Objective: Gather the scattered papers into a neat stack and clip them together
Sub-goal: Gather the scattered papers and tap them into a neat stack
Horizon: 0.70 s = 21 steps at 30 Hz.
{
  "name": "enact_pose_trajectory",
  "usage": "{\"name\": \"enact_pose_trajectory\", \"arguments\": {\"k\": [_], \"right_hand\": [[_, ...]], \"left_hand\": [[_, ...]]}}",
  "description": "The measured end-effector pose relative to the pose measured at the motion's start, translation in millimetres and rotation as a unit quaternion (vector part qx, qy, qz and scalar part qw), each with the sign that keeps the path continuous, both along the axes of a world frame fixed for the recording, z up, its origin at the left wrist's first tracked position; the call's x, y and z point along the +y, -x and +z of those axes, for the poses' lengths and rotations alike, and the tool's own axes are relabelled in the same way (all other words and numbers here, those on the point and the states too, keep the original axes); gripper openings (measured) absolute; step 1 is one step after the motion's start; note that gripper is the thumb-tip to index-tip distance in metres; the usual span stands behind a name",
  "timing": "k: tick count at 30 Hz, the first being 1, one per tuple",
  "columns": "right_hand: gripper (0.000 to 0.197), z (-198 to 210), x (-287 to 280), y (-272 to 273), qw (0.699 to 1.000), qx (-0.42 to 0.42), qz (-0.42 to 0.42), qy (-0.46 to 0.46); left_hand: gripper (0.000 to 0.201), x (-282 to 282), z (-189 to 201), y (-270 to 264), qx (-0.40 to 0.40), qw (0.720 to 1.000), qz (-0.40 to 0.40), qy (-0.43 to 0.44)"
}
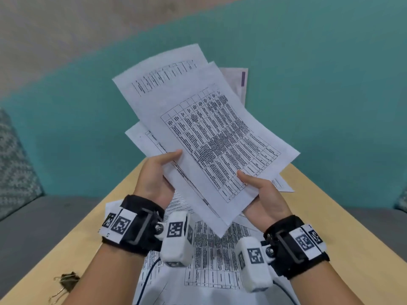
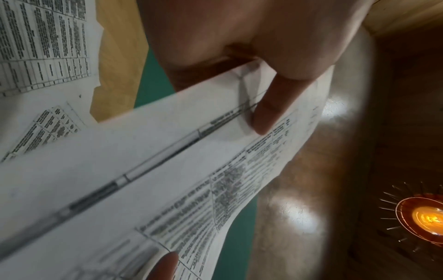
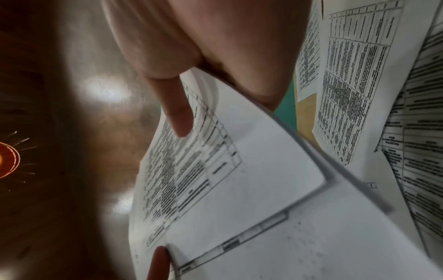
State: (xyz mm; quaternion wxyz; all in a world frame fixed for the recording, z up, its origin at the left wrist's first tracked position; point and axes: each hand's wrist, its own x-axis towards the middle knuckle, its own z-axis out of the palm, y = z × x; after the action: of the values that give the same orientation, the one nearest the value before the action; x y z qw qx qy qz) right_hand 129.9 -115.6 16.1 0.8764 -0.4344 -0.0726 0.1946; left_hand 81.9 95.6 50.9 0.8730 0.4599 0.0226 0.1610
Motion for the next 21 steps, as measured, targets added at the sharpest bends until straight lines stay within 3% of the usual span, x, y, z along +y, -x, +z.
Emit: {"name": "enact_pose_trajectory", "arguments": {"k": [8,11,12,14,15,16,17,19,21], "right_hand": [[0.023,3,-7,-3,1.0,0.002,-0.01,-0.012],[0.018,4,-11,-6,0.999,-0.012,-0.05,0.017],[0.022,5,-14,-8,0.997,-0.019,-0.072,0.036],[0.06,2,-23,-15,0.992,-0.036,-0.11,0.058],[0.078,2,-27,-17,0.988,-0.044,-0.131,0.075],[0.08,3,-32,-21,0.982,-0.063,-0.153,0.091],[0.065,4,-38,-24,0.974,-0.084,-0.181,0.107],[0.029,7,-48,-26,0.956,-0.118,-0.22,0.151],[0.027,7,-55,-30,0.943,-0.147,-0.242,0.172]], "left_hand": [[0.005,-3,0,0,-0.001,1.0,-0.002,-0.024],[0.022,-3,2,2,-0.023,0.999,-0.002,-0.044],[0.025,-1,4,4,-0.033,0.999,0.004,-0.043],[0.019,7,8,7,-0.056,0.998,0.011,-0.021],[0.023,12,10,9,-0.069,0.998,0.009,0.0],[0.036,19,12,11,-0.078,0.997,0.002,0.02],[0.043,26,13,14,-0.084,0.996,-0.014,0.032],[0.038,40,15,18,-0.085,0.996,-0.027,0.002],[0.04,48,13,18,-0.06,0.994,-0.008,-0.094]]}}
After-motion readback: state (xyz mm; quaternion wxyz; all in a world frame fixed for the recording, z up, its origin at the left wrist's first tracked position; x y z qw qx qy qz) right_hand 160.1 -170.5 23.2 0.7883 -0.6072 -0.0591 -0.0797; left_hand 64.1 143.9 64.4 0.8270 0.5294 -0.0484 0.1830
